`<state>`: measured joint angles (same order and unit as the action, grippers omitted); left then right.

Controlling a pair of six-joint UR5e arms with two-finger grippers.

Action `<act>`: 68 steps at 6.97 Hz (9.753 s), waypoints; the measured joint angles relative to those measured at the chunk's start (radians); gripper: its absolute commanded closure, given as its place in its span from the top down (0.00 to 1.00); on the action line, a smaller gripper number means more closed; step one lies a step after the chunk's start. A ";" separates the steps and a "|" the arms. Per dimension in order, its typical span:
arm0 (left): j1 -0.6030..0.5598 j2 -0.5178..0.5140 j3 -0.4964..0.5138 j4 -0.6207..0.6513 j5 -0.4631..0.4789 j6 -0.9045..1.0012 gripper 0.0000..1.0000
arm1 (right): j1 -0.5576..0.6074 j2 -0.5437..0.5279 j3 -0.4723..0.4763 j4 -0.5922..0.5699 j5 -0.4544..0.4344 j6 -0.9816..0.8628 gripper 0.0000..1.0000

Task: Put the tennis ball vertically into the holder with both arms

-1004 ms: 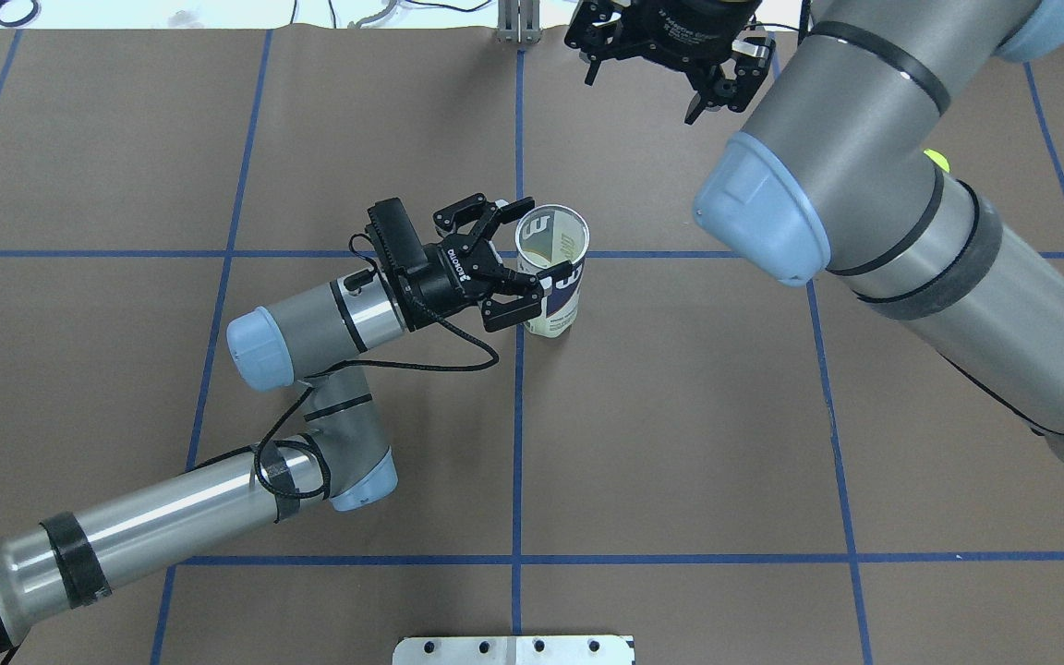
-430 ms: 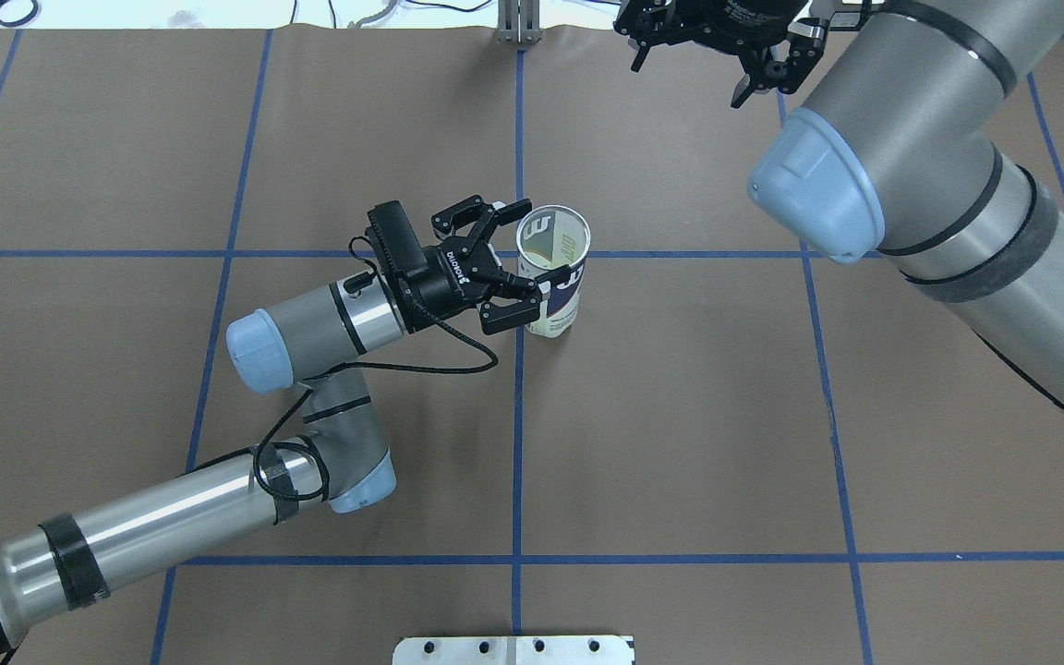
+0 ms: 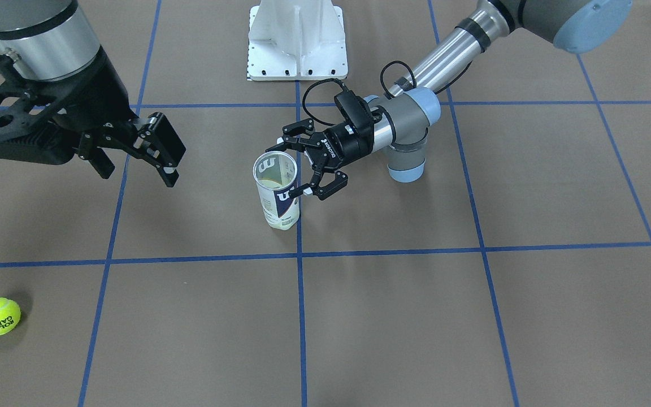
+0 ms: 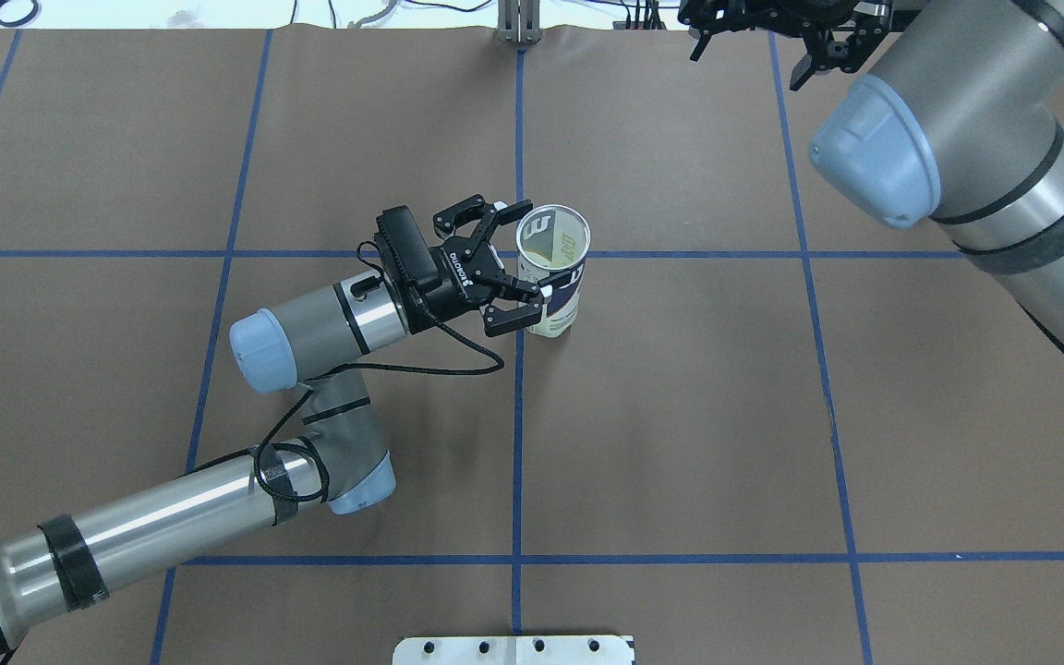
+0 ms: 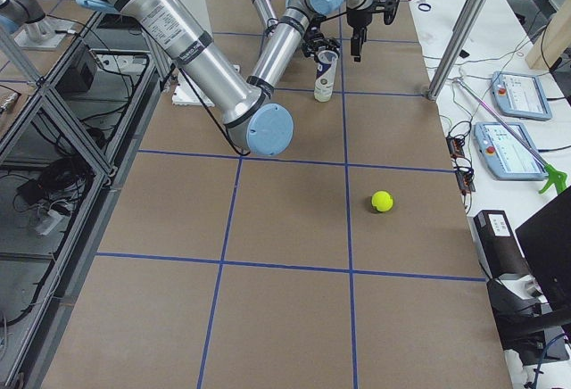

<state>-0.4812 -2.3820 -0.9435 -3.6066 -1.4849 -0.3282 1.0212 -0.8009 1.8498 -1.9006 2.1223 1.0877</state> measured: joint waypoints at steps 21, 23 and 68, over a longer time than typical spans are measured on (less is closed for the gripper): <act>0.018 0.004 -0.020 0.110 0.000 0.067 1.00 | 0.127 -0.333 -0.818 1.110 -0.006 -0.471 0.98; 0.018 0.004 -0.020 0.109 0.000 0.067 1.00 | 0.109 -0.338 -0.820 1.119 -0.023 -0.460 0.19; -0.198 0.144 -0.157 0.147 -0.066 0.050 0.99 | 0.558 -0.549 -0.369 0.298 0.195 -1.080 1.00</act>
<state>-0.6795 -2.2381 -1.1008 -3.4592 -1.5505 -0.2787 1.5790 -1.3504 1.4809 -1.6028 2.3168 0.0078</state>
